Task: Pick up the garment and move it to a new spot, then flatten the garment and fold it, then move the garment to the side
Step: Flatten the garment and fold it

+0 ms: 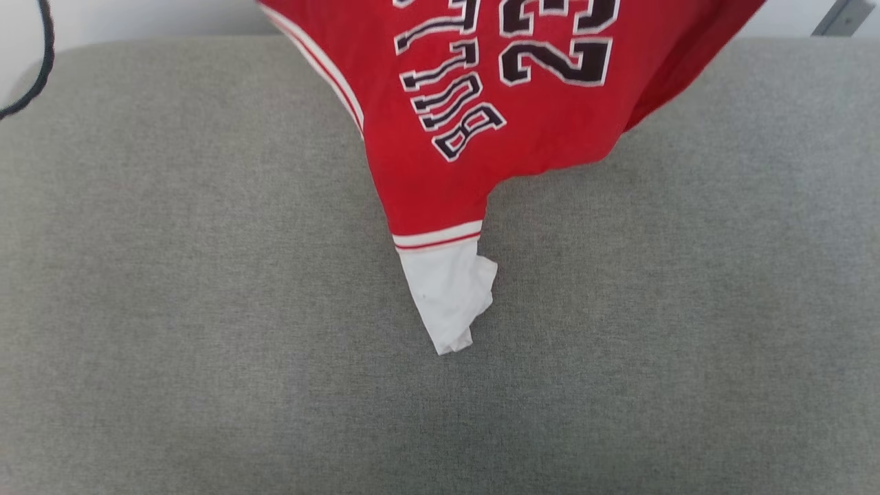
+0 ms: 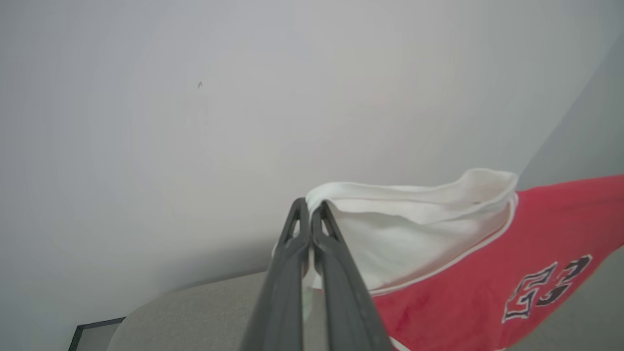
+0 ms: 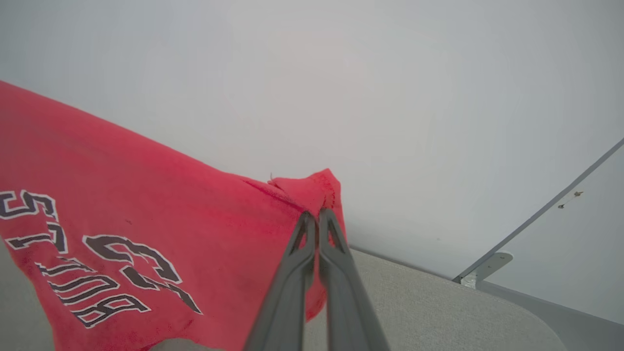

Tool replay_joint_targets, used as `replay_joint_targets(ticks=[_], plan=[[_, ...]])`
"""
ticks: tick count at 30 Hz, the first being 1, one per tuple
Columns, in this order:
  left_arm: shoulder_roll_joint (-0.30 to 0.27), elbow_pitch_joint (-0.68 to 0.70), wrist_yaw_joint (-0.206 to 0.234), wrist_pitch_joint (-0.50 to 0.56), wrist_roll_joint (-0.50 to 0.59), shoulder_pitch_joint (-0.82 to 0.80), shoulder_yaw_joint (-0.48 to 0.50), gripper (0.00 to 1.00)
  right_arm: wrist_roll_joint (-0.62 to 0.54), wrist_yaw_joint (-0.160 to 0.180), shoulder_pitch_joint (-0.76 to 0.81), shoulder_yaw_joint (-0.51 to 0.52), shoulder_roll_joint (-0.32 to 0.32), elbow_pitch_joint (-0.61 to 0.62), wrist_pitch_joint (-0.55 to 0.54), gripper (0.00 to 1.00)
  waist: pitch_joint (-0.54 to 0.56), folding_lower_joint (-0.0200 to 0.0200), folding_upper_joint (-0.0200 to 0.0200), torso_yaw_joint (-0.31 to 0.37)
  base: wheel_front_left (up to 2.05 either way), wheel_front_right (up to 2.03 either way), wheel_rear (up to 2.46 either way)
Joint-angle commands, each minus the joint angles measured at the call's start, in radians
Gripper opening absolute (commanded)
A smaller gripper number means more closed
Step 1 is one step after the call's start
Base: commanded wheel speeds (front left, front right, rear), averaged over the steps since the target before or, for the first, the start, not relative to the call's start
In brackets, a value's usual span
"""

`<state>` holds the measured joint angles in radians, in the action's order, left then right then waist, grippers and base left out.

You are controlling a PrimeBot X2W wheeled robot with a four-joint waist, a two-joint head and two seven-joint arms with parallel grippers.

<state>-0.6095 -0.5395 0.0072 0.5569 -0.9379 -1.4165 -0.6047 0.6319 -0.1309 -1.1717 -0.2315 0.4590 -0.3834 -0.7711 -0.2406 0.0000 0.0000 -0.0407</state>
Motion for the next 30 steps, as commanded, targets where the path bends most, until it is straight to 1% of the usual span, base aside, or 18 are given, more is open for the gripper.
replay_joint_targets(ticks=[1, 4, 5, 7, 8, 9, 10, 11, 15, 16, 18, 21, 23, 26, 30], plan=[[0.018, -0.037, -0.009, -0.035, 0.017, -0.032, 0.001, 0.00, -0.031, 0.000, -0.035, 0.008, -0.018, -0.028, 0.032, 0.00, -0.029, 0.0000, 0.0000, 0.002, 0.00, 0.00, 0.00], [0.052, -0.099, -0.019, -0.122, 0.055, -0.088, 0.001, 0.00, -0.085, 0.000, -0.102, 0.017, -0.058, -0.096, 0.109, 0.00, -0.069, 0.0000, 0.0000, 0.004, 0.00, 0.00, 0.00], [0.066, -0.123, -0.016, -0.156, 0.061, -0.108, 0.005, 0.00, -0.108, 0.000, -0.128, 0.018, -0.072, -0.121, 0.149, 0.00, -0.083, 0.0000, 0.0000, 0.005, 0.00, 0.00, 0.00], [0.084, -0.164, -0.008, -0.243, 0.108, -0.156, 0.000, 0.00, -0.152, 0.000, -0.176, 0.013, -0.099, -0.179, 0.225, 0.00, -0.107, 0.0000, 0.0000, 0.006, 0.00, 0.00, 0.00], [0.093, -0.184, -0.010, -0.291, 0.126, -0.181, 0.000, 0.00, -0.182, 0.000, -0.207, 0.013, -0.109, -0.204, 0.281, 0.00, -0.120, 0.0000, 0.0000, 0.007, 0.00, 0.00, 0.00], [0.093, -0.184, -0.010, -0.291, 0.126, -0.181, 0.000, 0.00, -0.182, 0.000, -0.207, 0.013, -0.109, -0.204, 0.281, 0.00, -0.120, 0.0000, 0.0000, 0.007, 0.00, 0.00, 0.00], [0.101, -0.201, -0.010, -0.350, 0.148, -0.212, 0.001, 0.00, -0.206, 0.000, -0.238, 0.020, -0.120, -0.234, 0.336, 0.00, -0.131, 0.0000, 0.0000, 0.007, 0.00, 0.00, 0.00], [0.109, -0.221, -0.001, -0.408, 0.169, -0.241, 0.007, 0.00, -0.236, 0.000, -0.263, 0.024, -0.133, -0.264, 0.392, 0.00, -0.142, 0.0000, 0.0000, 0.008, 0.00, 0.00, 0.00], [0.138, -0.278, 0.009, -0.665, 0.245, -0.331, 0.016, 0.00, -0.365, 0.000, -0.354, 0.041, -0.163, -0.357, 0.681, 0.00, -0.172, 0.0000, 0.0000, 0.003, 0.00, 0.00, 0.00], [0.145, -0.287, 0.007, -0.732, 0.258, -0.351, 0.018, 0.00, -0.390, 0.000, -0.370, 0.045, -0.170, -0.385, 0.733, 0.00, -0.177, 0.0000, 0.0000, 0.001, 0.00, 0.00, 0.00], [0.158, -0.310, -0.008, -0.793, 0.278, -0.373, 0.020, 0.00, -0.438, 0.000, -0.396, 0.039, -0.183, -0.435, 0.818, 0.00, -0.182, 0.0000, 0.0000, -0.004, 0.00, 0.00, 0.00], [0.170, -0.343, -0.056, -0.816, 0.289, -0.352, 0.018, 0.00, -0.470, 0.000, -0.400, 0.014, -0.202, -0.524, 0.863, 0.00, -0.184, 0.0000, 0.0000, -0.011, 0.00, 0.00, 0.00], [0.173, -0.383, -0.086, -0.818, 0.297, -0.312, -0.005, 0.00, -0.462, 0.000, -0.383, -0.010, -0.209, -0.586, 0.843, 0.00, -0.181, 0.0000, 0.0000, -0.016, 0.00, 0.00, 0.00], [0.186, -0.450, -0.117, -0.754, 0.264, -0.243, -0.036, 0.00, -0.418, 0.000, -0.339, -0.059, -0.225, -0.653, 0.803, 0.00, -0.170, 0.0000, 0.0000, -0.022, 0.00, 0.00, 0.00], [0.197, -0.499, -0.134, -0.628, 0.209, -0.139, -0.068, 0.00, -0.315, 0.000, -0.258, -0.115, -0.225, -0.693, 0.730, 0.00, -0.151, 0.0000, 0.0000, -0.036, 0.00, 0.00, 0.00]])
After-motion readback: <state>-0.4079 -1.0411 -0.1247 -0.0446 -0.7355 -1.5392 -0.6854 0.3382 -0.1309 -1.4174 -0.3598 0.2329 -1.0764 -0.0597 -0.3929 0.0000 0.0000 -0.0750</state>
